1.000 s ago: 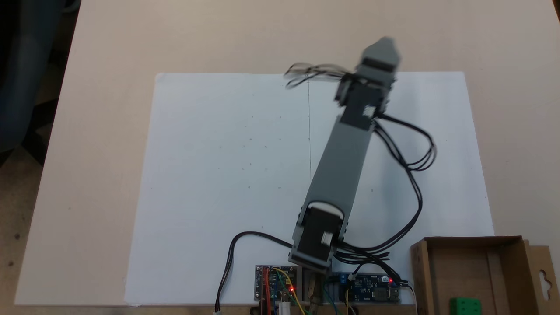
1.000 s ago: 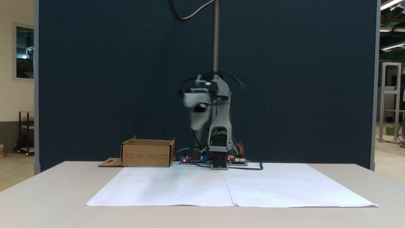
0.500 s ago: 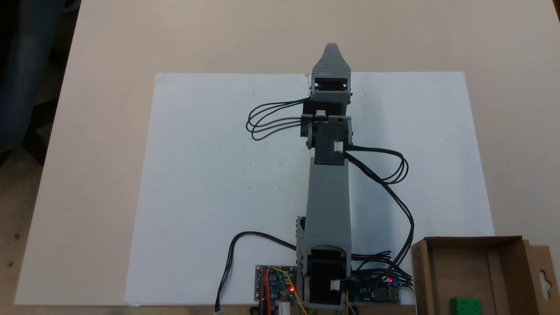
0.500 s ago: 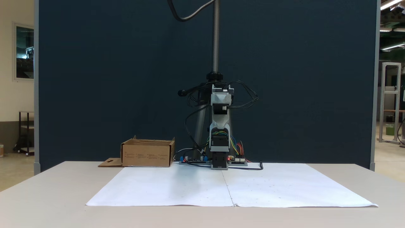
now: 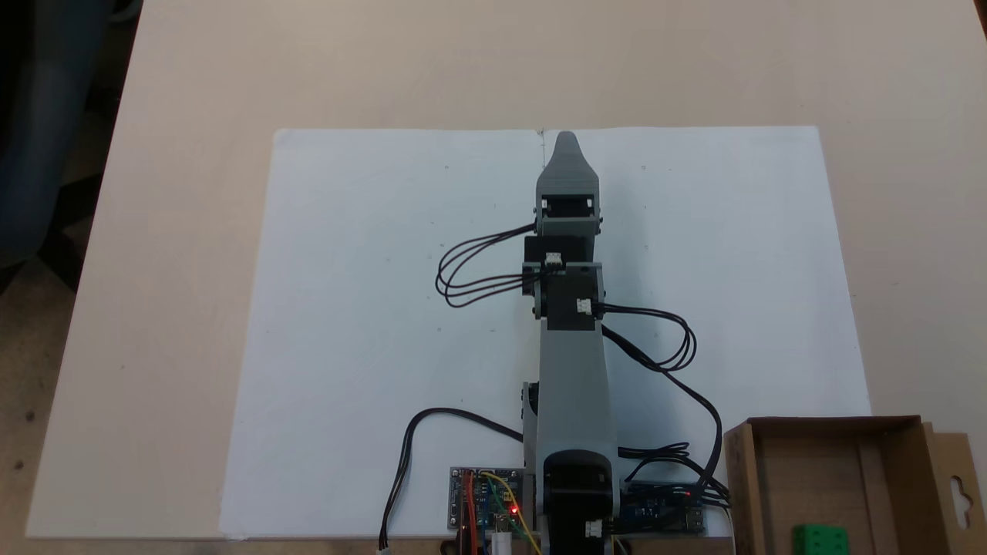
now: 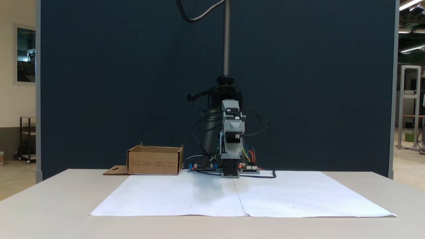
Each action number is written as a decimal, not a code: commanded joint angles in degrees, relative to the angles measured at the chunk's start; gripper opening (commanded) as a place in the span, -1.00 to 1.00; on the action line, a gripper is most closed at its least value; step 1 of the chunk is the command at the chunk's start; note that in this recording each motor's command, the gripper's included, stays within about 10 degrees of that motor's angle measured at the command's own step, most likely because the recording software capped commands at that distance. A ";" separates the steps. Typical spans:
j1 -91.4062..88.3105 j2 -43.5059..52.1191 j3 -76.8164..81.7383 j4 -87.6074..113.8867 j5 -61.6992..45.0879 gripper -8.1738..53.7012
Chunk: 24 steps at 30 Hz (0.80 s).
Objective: Grasp a green dice and put it in the bin.
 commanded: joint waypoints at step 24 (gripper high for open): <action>-2.20 6.77 34.63 -48.41 -4.22 0.68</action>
